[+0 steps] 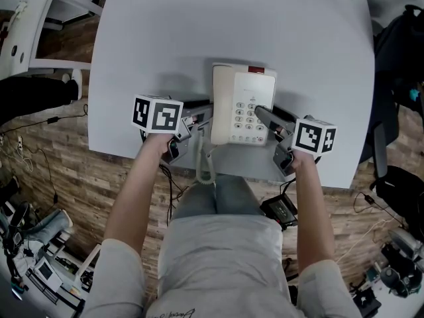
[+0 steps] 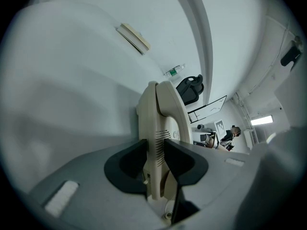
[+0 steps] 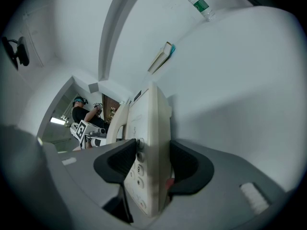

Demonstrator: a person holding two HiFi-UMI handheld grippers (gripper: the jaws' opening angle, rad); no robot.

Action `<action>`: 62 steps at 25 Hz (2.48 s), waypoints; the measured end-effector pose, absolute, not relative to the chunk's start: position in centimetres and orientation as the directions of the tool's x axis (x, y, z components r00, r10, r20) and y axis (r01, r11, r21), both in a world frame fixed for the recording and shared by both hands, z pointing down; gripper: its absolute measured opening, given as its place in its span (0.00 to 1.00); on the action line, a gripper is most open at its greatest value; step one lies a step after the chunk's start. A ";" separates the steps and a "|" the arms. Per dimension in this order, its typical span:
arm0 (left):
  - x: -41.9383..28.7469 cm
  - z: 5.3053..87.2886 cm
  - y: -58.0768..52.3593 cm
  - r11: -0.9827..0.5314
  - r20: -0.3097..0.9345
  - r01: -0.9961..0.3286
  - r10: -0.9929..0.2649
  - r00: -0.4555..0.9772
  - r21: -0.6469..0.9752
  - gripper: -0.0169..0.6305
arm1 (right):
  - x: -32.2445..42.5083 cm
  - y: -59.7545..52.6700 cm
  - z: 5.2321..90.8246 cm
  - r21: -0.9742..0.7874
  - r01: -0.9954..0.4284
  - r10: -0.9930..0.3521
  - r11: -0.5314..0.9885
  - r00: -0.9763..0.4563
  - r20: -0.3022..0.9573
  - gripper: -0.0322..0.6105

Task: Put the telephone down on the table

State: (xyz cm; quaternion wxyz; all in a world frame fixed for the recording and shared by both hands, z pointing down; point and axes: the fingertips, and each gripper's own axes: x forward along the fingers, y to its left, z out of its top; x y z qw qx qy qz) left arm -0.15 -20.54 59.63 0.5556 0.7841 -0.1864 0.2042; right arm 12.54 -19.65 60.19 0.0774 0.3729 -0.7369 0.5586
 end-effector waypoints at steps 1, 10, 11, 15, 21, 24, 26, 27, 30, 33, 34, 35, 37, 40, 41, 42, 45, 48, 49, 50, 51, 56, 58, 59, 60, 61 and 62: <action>-0.2 59.7 -20.5 -0.315 0.529 -0.521 -0.066 0.846 0.793 0.23 | 12.5 -19.6 60.4 -0.765 -0.636 -0.462 0.098 -0.710 0.531 0.41; -0.2 59.7 -20.6 -0.321 0.535 -0.527 -0.069 0.842 0.787 0.23 | 12.4 -19.7 60.1 -0.722 -0.680 -0.437 0.126 -0.692 0.575 0.40; -0.2 59.7 -20.6 -0.321 0.535 -0.526 -0.069 0.842 0.788 0.23 | 12.4 -19.7 60.2 -0.724 -0.679 -0.439 0.122 -0.691 0.574 0.40; -0.2 59.7 -20.6 -0.323 0.527 -0.516 -0.061 0.848 0.793 0.24 | 12.5 -19.7 60.2 -0.734 -0.670 -0.448 0.113 -0.694 0.564 0.41; -0.2 59.8 -20.6 -0.337 0.524 -0.509 -0.054 0.850 0.792 0.25 | 12.4 -19.7 60.2 -0.741 -0.663 -0.459 0.105 -0.694 0.555 0.41; -0.3 59.8 -20.7 -0.328 0.526 -0.513 -0.055 0.849 0.794 0.26 | 12.4 -19.7 60.1 -0.742 -0.663 -0.460 0.104 -0.693 0.555 0.42; -0.4 59.9 -20.7 -0.323 0.531 -0.520 -0.059 0.845 0.791 0.27 | 12.4 -19.7 60.1 -0.744 -0.660 -0.462 0.103 -0.695 0.551 0.42; -0.5 60.0 -20.7 -0.321 0.534 -0.523 -0.060 0.843 0.790 0.27 | 12.4 -19.7 60.1 -0.744 -0.660 -0.463 0.101 -0.693 0.552 0.42; -0.9 60.0 -20.8 -0.320 0.544 -0.533 -0.062 0.837 0.783 0.28 | 12.5 -19.6 60.2 -0.746 -0.659 -0.469 0.093 -0.690 0.551 0.42; -1.5 60.0 -20.9 -0.325 0.557 -0.546 -0.068 0.828 0.772 0.27 | 12.4 -19.5 60.3 -0.755 -0.650 -0.470 0.084 -0.694 0.545 0.42; -1.7 59.9 -21.0 -0.326 0.560 -0.550 -0.071 0.825 0.769 0.27 | 12.4 -19.5 60.3 -0.760 -0.645 -0.470 0.080 -0.697 0.542 0.42; -1.9 59.8 -21.1 -0.326 0.562 -0.553 -0.076 0.824 0.767 0.27 | 12.3 -19.4 60.2 -0.765 -0.640 -0.471 0.075 -0.699 0.538 0.42; -2.1 59.6 -21.3 -0.325 0.559 -0.554 -0.089 0.824 0.766 0.27 | 12.3 -19.5 60.1 -0.774 -0.630 -0.480 0.064 -0.699 0.530 0.44; -2.3 59.1 -21.5 -0.332 0.559 -0.558 -0.101 0.823 0.761 0.27 | 12.3 -19.5 59.9 -0.777 -0.627 -0.493 0.058 -0.695 0.523 0.44; -2.4 59.0 -21.5 -0.337 0.562 -0.560 -0.103 0.821 0.757 0.27 | 12.3 -19.4 59.9 -0.777 -0.626 -0.495 0.059 -0.694 0.522 0.44; -2.5 58.9 -21.5 -0.341 0.564 -0.562 -0.105 0.819 0.753 0.27 | 12.3 -19.4 59.8 -0.777 -0.627 -0.496 0.061 -0.694 0.521 0.44; -2.8 58.4 -21.6 -0.349 0.564 -0.564 -0.115 0.818 0.748 0.27 | 12.4 -19.2 59.5 -0.775 -0.628 -0.498 0.069 -0.695 0.519 0.43; -3.0 57.9 -21.6 -0.357 0.565 -0.567 -0.122 0.816 0.742 0.26 | 12.8 -18.9 59.3 -0.759 -0.647 -0.505 0.076 -0.681 0.530 0.42; -3.1 57.8 -21.5 -0.361 0.566 -0.567 -0.120 0.816 0.741 0.26 | 13.2 -18.8 59.3 -0.747 -0.660 -0.510 0.079 -0.671 0.539 0.42; -3.1 57.6 -21.4 -0.366 0.566 -0.566 -0.119 0.816 0.739 0.26 | 13.4 -18.6 59.3 -0.740 -0.668 -0.513 0.080 -0.664 0.544 0.42; -3.1 57.4 -21.4 -0.374 0.567 -0.566 -0.121 0.815 0.734 0.26 | 13.5 -18.5 59.2 -0.739 -0.669 -0.516 0.078 -0.661 0.544 0.42; -4.1 56.2 -21.3 -0.408 0.562 -0.575 -0.165 0.810 0.709 0.25 | 13.4 -17.7 58.1 -0.728 -0.679 -0.524 0.095 -0.656 0.543 0.41; -4.3 55.7 -21.0 -0.415 0.563 -0.577 -0.171 0.809 0.703 0.24 | 13.6 -17.4 57.4 -0.719 -0.687 -0.534 0.104 -0.649 0.542 0.37; -4.4 55.4 -20.8 -0.420 0.563 -0.580 -0.178 0.807 0.698 0.23 | 13.7 -17.3 57.1 -0.716 -0.690 -0.540 0.108 -0.645 0.540 0.36; -4.5 55.1 -20.7 -0.426 0.564 -0.584 -0.187 0.804 0.691 0.21 | 13.7 -17.1 56.8 -0.712 -0.693 -0.545 0.112 -0.642 0.539 0.34; -4.6 54.8 -20.5 -0.432 0.565 -0.587 -0.195 0.802 0.684 0.20 | 13.7 -16.9 56.5 -0.708 -0.697 -0.550 0.117 -0.639 0.538 0.32; -4.6 54.5 -20.3 -0.438 0.566 -0.590 -0.200 0.800 0.678 0.19 | 13.7 -16.7 56.2 -0.702 -0.701 -0.553 0.121 -0.635 0.539 0.31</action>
